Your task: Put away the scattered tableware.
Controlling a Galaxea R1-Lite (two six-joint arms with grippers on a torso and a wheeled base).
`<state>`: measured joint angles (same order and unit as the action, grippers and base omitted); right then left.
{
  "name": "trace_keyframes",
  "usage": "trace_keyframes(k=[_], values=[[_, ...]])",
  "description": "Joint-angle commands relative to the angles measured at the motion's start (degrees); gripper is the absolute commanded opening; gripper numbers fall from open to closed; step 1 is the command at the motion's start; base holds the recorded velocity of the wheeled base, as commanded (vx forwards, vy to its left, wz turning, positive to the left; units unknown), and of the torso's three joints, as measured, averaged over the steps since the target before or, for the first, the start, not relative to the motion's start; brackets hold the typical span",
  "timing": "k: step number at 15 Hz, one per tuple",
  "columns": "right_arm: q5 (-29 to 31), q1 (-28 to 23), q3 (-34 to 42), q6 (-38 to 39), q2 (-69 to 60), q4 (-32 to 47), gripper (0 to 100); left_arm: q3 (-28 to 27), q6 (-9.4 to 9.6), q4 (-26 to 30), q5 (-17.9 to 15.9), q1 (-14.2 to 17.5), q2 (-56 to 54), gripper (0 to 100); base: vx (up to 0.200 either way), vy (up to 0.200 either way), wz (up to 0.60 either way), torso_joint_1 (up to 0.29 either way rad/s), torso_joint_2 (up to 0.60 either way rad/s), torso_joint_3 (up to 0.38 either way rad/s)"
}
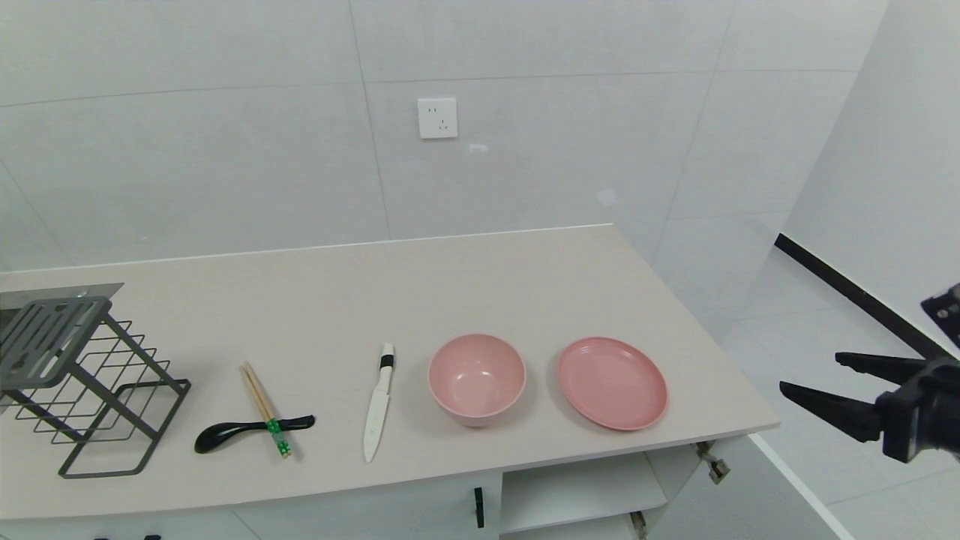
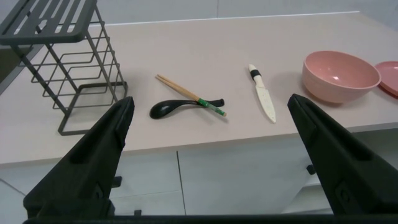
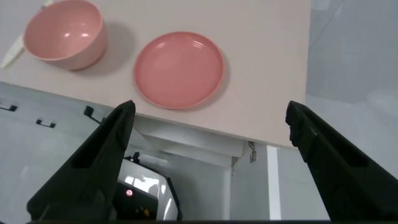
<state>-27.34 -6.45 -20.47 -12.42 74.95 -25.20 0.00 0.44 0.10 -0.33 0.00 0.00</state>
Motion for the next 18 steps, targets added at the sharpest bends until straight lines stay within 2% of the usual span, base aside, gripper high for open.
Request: trace_keyframes(k=[1,4,7,11,14,18], values=[[1.5,0.2,-0.9,-1.6,12.9,-5.6,100,0.0,0.00,-0.1,0.0,0.0,0.1,100,0.000,0.000,0.00,0.000,0.00,0.000],[1.5,1.2,-0.3,-1.6,21.6,-14.9,100,0.0,0.00,0.0,0.0,0.0,0.1,100,0.000,0.000,0.00,0.000,0.00,0.000],[1.5,3.5,-0.3,-1.5,24.7,-21.1,100,0.0,0.00,0.0,0.1,0.0,0.1,100,0.000,0.000,0.00,0.000,0.00,0.000],[1.6,6.1,-0.8,-1.5,27.4,-22.8,100,0.0,-0.09,0.0,0.2,0.0,0.1,100,0.000,0.000,0.00,0.000,0.00,0.000],[1.9,8.0,-1.5,-1.5,31.3,-28.3,100,0.0,-0.26,-0.1,0.2,0.0,0.1,100,0.000,0.000,0.00,0.000,0.00,0.000],[1.9,8.1,-1.7,-1.4,37.9,-34.3,100,0.0,-0.18,0.0,0.2,0.0,0.1,100,0.000,0.000,0.00,0.000,0.00,0.000]])
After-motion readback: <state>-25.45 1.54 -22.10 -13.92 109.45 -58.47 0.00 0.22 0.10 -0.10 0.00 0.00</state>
